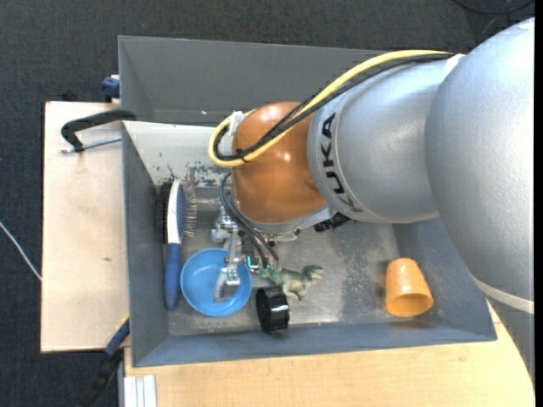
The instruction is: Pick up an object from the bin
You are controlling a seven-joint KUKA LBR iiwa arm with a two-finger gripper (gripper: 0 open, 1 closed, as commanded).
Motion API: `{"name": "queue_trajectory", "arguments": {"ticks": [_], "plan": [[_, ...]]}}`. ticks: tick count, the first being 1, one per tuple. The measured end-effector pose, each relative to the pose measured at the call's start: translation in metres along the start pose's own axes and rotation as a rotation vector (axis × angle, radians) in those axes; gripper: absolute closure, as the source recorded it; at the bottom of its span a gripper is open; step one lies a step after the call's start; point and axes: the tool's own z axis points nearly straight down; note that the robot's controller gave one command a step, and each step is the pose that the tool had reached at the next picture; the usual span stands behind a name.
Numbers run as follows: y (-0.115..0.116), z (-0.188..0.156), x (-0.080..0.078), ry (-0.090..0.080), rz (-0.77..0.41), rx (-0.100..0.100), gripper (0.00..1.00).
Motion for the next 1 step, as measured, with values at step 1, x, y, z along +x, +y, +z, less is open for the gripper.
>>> {"name": "queue_trajectory", "arguments": {"ticks": [1], "plan": [[-0.0002, 0.054, -0.0208, -0.01, -0.136, -0.002, 0.0]]}}
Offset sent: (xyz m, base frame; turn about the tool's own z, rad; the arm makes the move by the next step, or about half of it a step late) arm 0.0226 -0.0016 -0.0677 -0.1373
